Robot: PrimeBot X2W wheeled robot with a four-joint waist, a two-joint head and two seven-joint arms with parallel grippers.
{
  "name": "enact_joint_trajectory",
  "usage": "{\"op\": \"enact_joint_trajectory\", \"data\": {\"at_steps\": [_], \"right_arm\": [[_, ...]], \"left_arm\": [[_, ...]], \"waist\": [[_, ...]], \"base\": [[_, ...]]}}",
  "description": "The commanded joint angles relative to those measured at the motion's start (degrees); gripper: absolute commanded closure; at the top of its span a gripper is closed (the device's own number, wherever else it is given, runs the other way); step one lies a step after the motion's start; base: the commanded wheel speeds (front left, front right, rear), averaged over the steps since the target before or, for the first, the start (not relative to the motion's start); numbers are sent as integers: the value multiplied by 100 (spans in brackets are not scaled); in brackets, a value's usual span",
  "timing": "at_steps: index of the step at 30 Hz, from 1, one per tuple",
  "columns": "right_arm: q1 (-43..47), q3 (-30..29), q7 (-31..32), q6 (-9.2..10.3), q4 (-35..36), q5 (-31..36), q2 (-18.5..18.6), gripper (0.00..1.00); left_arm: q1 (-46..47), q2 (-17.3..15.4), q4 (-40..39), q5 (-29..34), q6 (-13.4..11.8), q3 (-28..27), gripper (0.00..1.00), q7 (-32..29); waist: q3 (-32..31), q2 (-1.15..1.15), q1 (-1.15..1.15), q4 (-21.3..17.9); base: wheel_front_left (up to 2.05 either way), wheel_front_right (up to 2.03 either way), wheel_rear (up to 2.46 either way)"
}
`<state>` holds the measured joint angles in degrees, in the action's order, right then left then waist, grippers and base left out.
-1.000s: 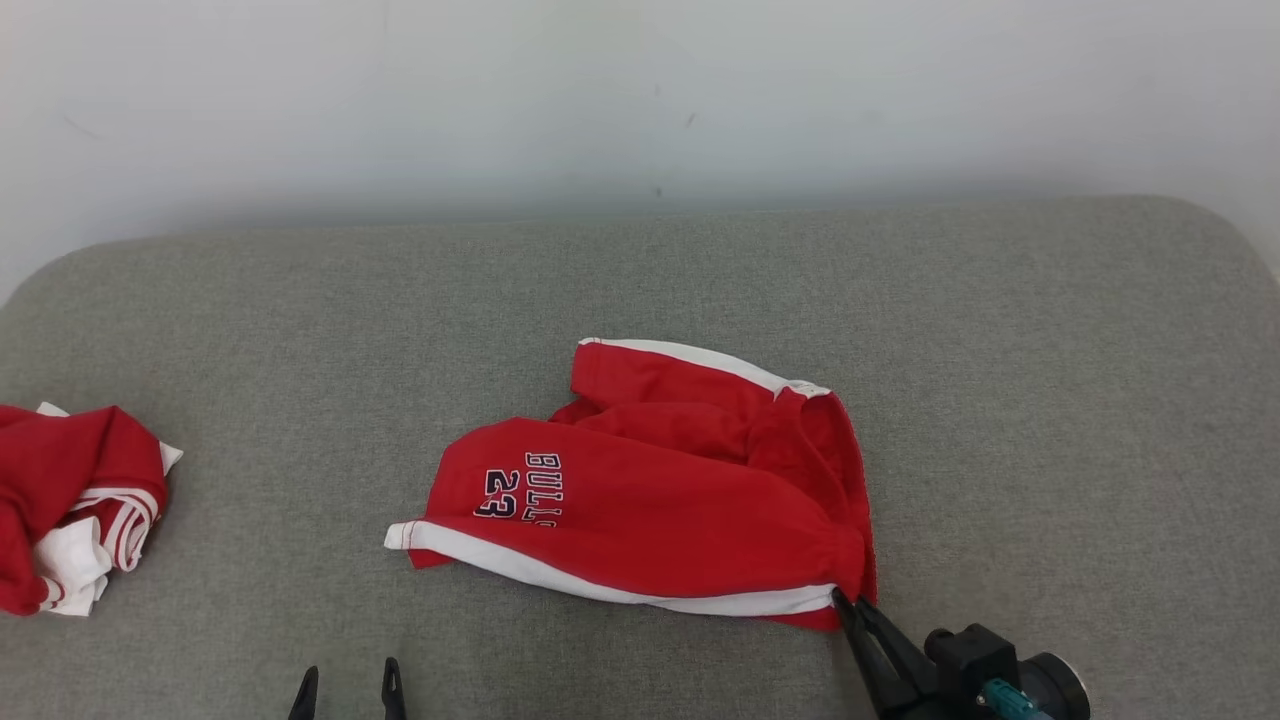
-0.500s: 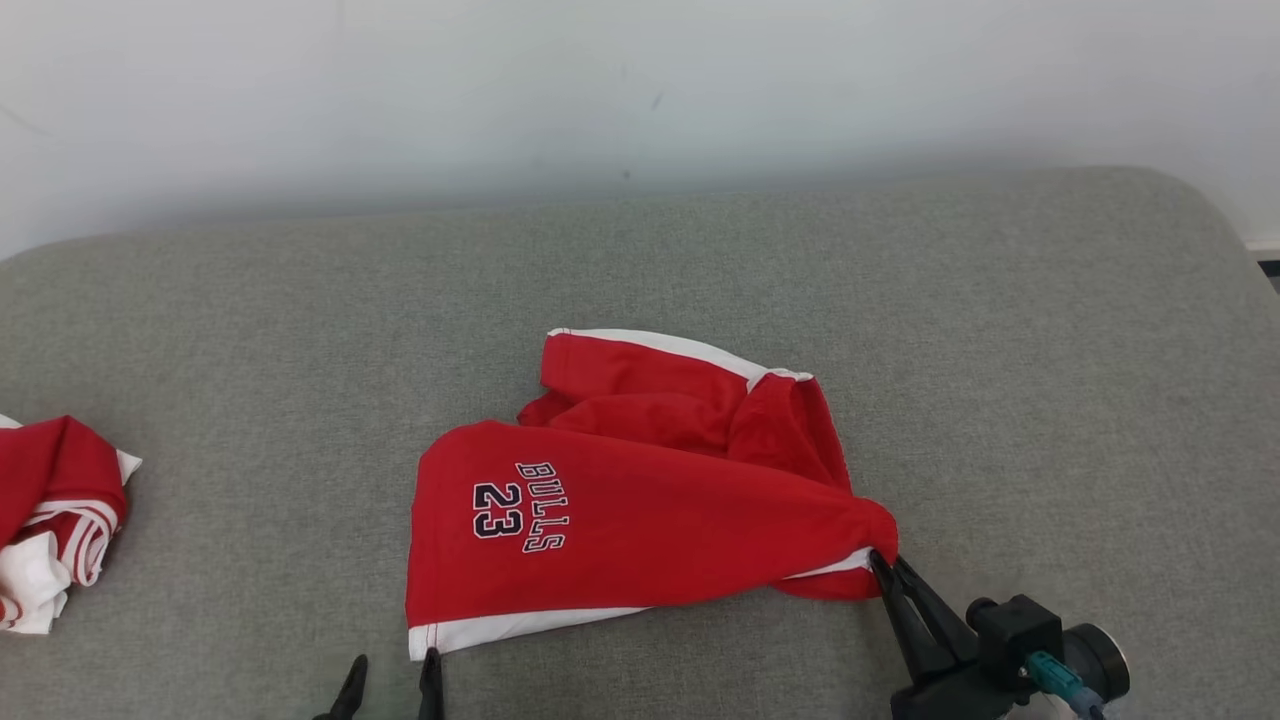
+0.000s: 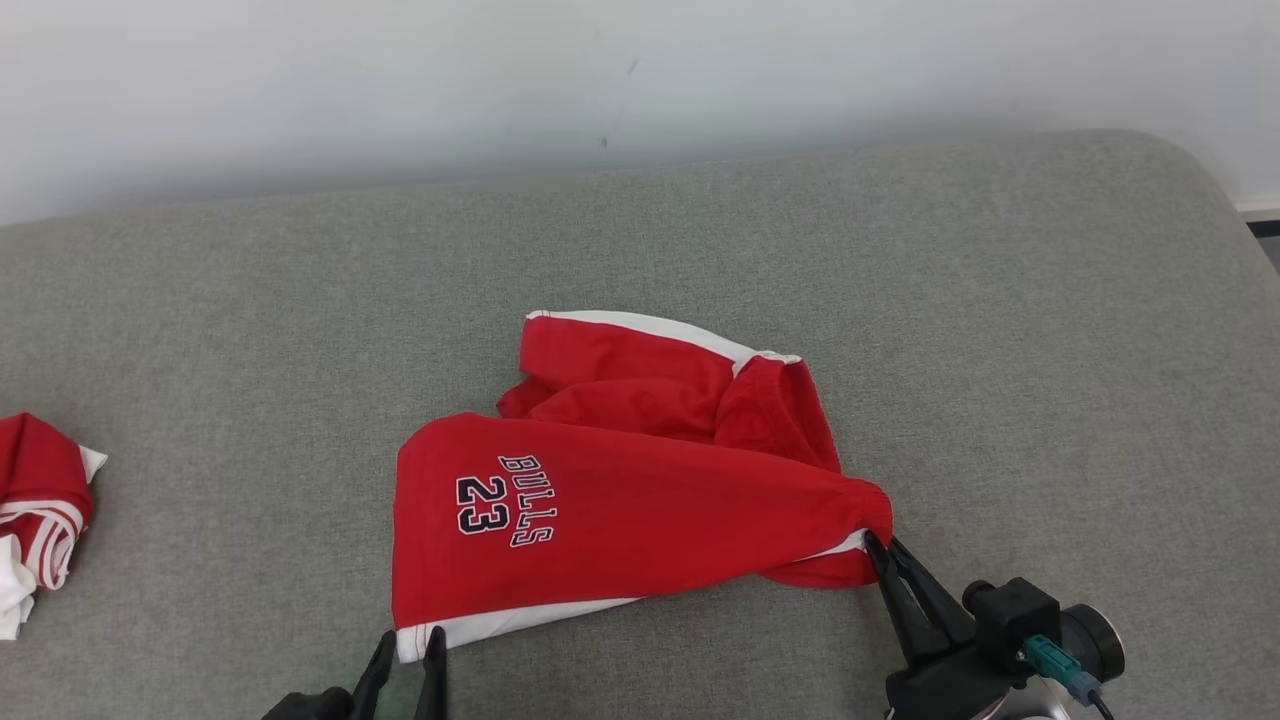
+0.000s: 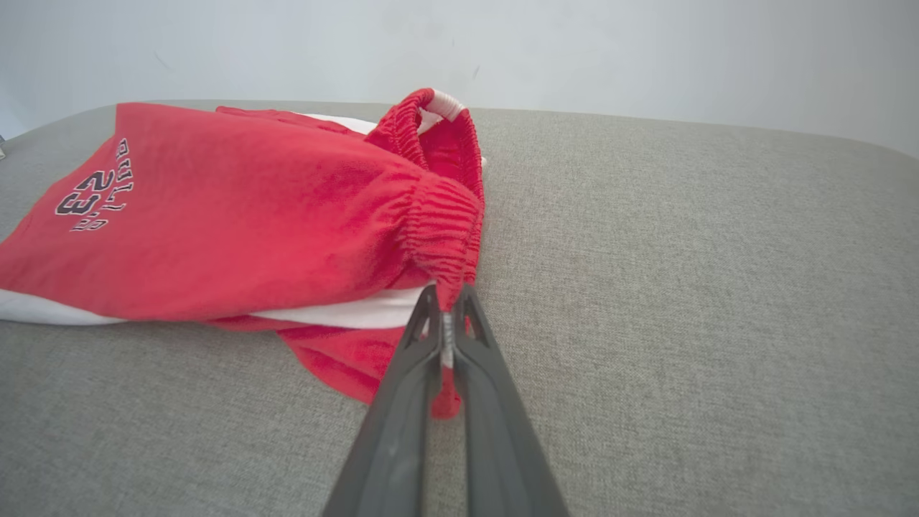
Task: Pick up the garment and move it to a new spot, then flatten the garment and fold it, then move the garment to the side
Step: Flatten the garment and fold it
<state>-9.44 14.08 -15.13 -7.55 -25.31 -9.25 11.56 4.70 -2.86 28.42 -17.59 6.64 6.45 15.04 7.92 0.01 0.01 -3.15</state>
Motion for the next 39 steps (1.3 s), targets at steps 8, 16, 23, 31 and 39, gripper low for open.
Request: {"op": "enact_joint_trajectory", "data": {"at_steps": [8, 16, 23, 31, 39], "right_arm": [[6, -18, 1, 13, -30, -36, -36, 100], [-50, -2, 1, 13, -8, -25, -52, 100], [-34, 2, 1, 13, -3, -25, -89, 100], [-10, -92, 0, 13, 197, -99, -152, 100], [-234, -83, 1, 13, 556, -211, -225, 100]], "left_arm": [[-47, -4, 90, 0, 55, 8, 22, 22], [17, -3, 220, -9, 81, 52, 20, 21], [26, -4, 121, 132, 95, 54, 100, 22], [-93, -3, -512, 349, 77, -232, 100, 21], [193, -63, -1226, 691, 79, -459, 100, 21]], "waist": [[-20, -1, -1, -10], [-1, -1, -1, -34], [-29, -1, -1, -58], [-258, -1, -1, -18], [-552, -1, -1, -11]], "base": [[0, 0, 0], [0, 0, 0], [0, 0, 0], [0, 0, 0], [0, 0, 0]]}}
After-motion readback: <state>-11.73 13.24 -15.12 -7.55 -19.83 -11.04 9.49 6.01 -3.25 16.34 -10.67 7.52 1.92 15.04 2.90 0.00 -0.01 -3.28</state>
